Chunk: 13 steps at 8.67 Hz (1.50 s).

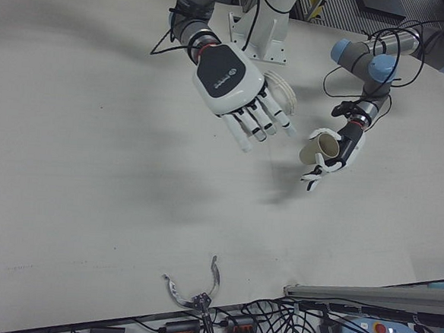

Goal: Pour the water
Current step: 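Move both held cups back apart toward their starting spots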

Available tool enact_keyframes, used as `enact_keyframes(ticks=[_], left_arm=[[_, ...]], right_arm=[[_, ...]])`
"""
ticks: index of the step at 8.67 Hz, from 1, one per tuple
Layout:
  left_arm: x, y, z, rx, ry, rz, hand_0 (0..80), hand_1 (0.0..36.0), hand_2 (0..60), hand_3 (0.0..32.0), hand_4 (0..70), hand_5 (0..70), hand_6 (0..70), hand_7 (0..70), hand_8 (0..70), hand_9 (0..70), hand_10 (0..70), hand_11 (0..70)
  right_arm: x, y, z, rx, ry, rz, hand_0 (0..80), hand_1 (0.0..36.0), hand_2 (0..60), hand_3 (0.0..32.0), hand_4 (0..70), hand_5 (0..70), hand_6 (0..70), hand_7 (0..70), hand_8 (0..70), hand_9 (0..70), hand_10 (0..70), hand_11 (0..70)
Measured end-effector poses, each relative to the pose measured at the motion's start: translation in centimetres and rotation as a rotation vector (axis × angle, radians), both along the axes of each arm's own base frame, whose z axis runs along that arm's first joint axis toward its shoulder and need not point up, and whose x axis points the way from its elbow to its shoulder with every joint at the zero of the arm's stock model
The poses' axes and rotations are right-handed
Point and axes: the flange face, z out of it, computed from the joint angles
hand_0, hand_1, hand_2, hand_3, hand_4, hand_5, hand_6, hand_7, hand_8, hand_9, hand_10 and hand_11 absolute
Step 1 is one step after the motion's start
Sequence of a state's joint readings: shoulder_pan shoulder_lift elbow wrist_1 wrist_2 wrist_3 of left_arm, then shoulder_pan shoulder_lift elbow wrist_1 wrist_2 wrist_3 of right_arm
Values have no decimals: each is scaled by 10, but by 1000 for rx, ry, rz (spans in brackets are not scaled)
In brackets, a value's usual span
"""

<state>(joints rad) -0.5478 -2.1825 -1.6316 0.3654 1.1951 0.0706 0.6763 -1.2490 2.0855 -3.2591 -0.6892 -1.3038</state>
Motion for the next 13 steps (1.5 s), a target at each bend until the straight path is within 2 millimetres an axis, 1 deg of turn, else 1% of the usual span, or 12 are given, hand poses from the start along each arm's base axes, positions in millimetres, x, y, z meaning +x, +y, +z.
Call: enact_keyframes(ticks=[2, 3, 4, 5, 6, 7, 8, 9, 10, 11, 12, 13], left_arm=[[-52, -7, 80, -5, -17, -32, 800, 360, 600, 0, 600, 700, 214, 203, 74, 49, 91, 172], [-82, -13, 115, -6, -31, -54, 800, 360, 600, 0, 610, 700, 217, 207, 76, 53, 95, 178], [-112, -14, 154, -13, -52, -79, 800, 360, 600, 0, 618, 700, 218, 209, 78, 56, 98, 181], [-142, -9, 194, -27, -78, -101, 800, 360, 600, 0, 624, 700, 221, 210, 79, 58, 100, 185], [-171, -4, 227, -40, -100, -127, 800, 360, 600, 0, 630, 700, 224, 212, 80, 59, 102, 187], [-200, 1, 257, -47, -122, -152, 800, 360, 600, 0, 646, 700, 231, 219, 82, 63, 105, 191], [-224, 1, 283, -48, -140, -173, 800, 360, 600, 0, 656, 700, 234, 222, 84, 64, 104, 189], [-241, -2, 309, -50, -155, -188, 800, 360, 600, 0, 661, 700, 233, 222, 84, 65, 104, 190], [-250, -3, 329, -51, -166, -195, 800, 360, 600, 0, 664, 700, 234, 223, 86, 67, 106, 192], [-255, -4, 349, -52, -177, -200, 800, 360, 600, 0, 663, 700, 235, 222, 87, 68, 107, 193], [-257, -3, 363, -54, -184, -203, 800, 360, 600, 0, 660, 700, 235, 223, 87, 69, 107, 194], [-259, -3, 374, -58, -190, -204, 800, 360, 600, 0, 661, 700, 237, 223, 87, 70, 108, 195]], right_arm=[[69, -12, 66, -24, -214, -72, 800, 360, 600, 0, 303, 228, 530, 700, 421, 570, 0, 0], [98, -18, 96, -37, -295, -117, 800, 360, 600, 0, 271, 220, 521, 700, 430, 581, 0, 0], [124, -22, 132, -66, -373, -168, 800, 360, 600, 0, 193, 218, 505, 700, 442, 595, 0, 0], [152, -21, 166, -99, -424, -210, 800, 360, 600, 0, 128, 219, 471, 656, 457, 610, 0, 0], [178, -14, 200, -122, -446, -237, 795, 360, 600, 0, 128, 216, 465, 635, 457, 608, 0, 0], [198, -3, 249, -144, -457, -254, 724, 360, 600, 0, 171, 213, 479, 651, 464, 617, 0, 0], [208, 3, 320, -174, -474, -268, 683, 360, 600, 0, 233, 216, 507, 700, 478, 637, 0, 0], [213, 11, 412, -212, -488, -276, 686, 360, 600, 0, 304, 218, 545, 700, 494, 660, 0, 0], [216, 20, 485, -251, -486, -275, 643, 360, 600, 0, 313, 214, 541, 700, 497, 665, 0, 0], [219, 29, 546, -290, -476, -271, 632, 360, 600, 0, 304, 211, 528, 700, 492, 656, 0, 0], [220, 35, 583, -318, -467, -267, 625, 360, 600, 0, 300, 210, 525, 700, 488, 651, 0, 0], [222, 39, 605, -334, -464, -264, 627, 360, 600, 0, 297, 210, 523, 700, 483, 644, 0, 0]])
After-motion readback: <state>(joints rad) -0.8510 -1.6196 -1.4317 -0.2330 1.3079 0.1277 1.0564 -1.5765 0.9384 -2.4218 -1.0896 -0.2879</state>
